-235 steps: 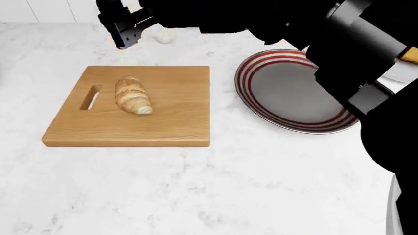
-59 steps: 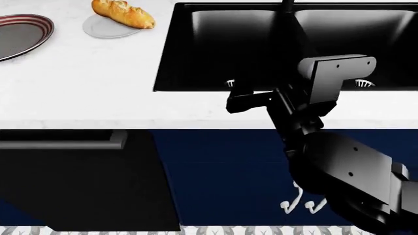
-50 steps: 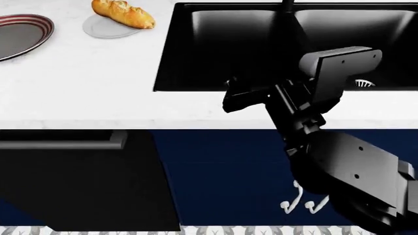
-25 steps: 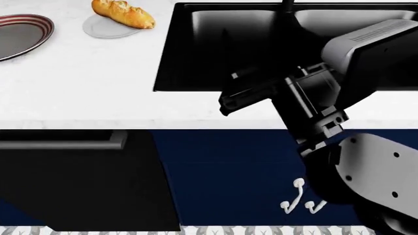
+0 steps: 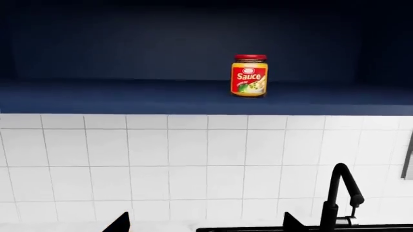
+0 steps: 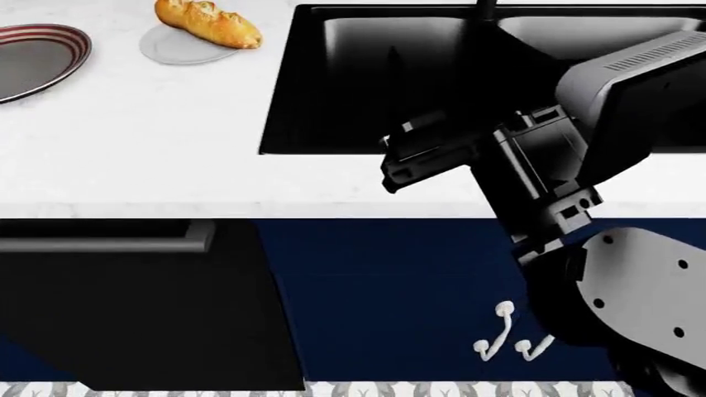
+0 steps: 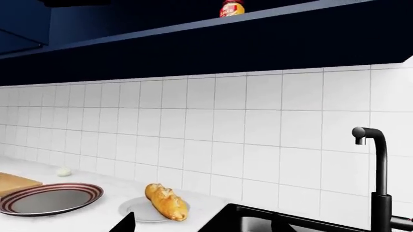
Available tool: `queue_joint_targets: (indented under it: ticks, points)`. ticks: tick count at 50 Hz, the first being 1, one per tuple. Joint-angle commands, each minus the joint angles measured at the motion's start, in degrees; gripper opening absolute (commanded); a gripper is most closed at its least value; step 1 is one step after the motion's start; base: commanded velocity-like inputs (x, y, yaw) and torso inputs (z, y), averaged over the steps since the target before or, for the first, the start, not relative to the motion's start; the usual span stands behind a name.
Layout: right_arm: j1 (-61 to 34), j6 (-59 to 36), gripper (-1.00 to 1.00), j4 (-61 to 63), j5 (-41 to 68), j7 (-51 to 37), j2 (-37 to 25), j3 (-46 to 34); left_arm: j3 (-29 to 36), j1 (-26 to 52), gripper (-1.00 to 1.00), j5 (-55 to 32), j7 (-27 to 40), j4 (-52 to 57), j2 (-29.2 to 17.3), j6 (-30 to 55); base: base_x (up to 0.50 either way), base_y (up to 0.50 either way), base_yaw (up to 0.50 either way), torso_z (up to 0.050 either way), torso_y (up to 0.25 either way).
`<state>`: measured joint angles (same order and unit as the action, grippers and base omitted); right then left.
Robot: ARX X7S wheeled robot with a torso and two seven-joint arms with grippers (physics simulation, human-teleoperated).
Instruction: From the different types of pastries on the counter, select a croissant and place it on the cutting board. Then retrieve a jar of jam from the cabinet and place it alongside the croissant on the cutting board.
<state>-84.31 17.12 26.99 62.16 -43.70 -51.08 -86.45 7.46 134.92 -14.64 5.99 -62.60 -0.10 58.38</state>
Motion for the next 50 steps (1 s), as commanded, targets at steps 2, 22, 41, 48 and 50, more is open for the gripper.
queue_joint_targets:
  ticks: [2,22,41,48,50]
  points:
    - [-0.05,-0.58,1.00,0.51,-0.40,-1.14,-0.64,0.34,-1.14,0.07,1.00,-1.33,-1.31,-1.14,0.09,-4.01,0.00,0.00,0.00,0.000,0.000]
    - [0.36,-0.74,1.00,0.79,-0.09,-0.52,-1.24,0.58,1.42,0.07,1.00,-0.89,-5.84,-2.16,0.09,-10.77,0.00,0.00,0.00,0.034,0.000]
    - [0.93,-0.56,1.00,-0.30,-0.09,0.12,-0.64,0.94,-0.89,0.07,1.00,-2.27,-4.32,-2.36,0.08,-10.28,0.10,0.00,0.00,0.050,0.000]
    - [3.38,2.83,1.00,-2.44,0.64,1.45,-0.04,1.54,-1.16,0.07,1.00,-2.48,-4.25,-2.42,0.08,-10.39,0.12,0.00,0.00,0.050,0.000]
    - [6.77,8.15,1.00,-6.70,1.57,4.04,1.67,2.52,-1.31,0.07,1.00,-2.57,-4.40,-2.45,0.08,-10.42,0.12,0.00,0.00,0.050,0.000]
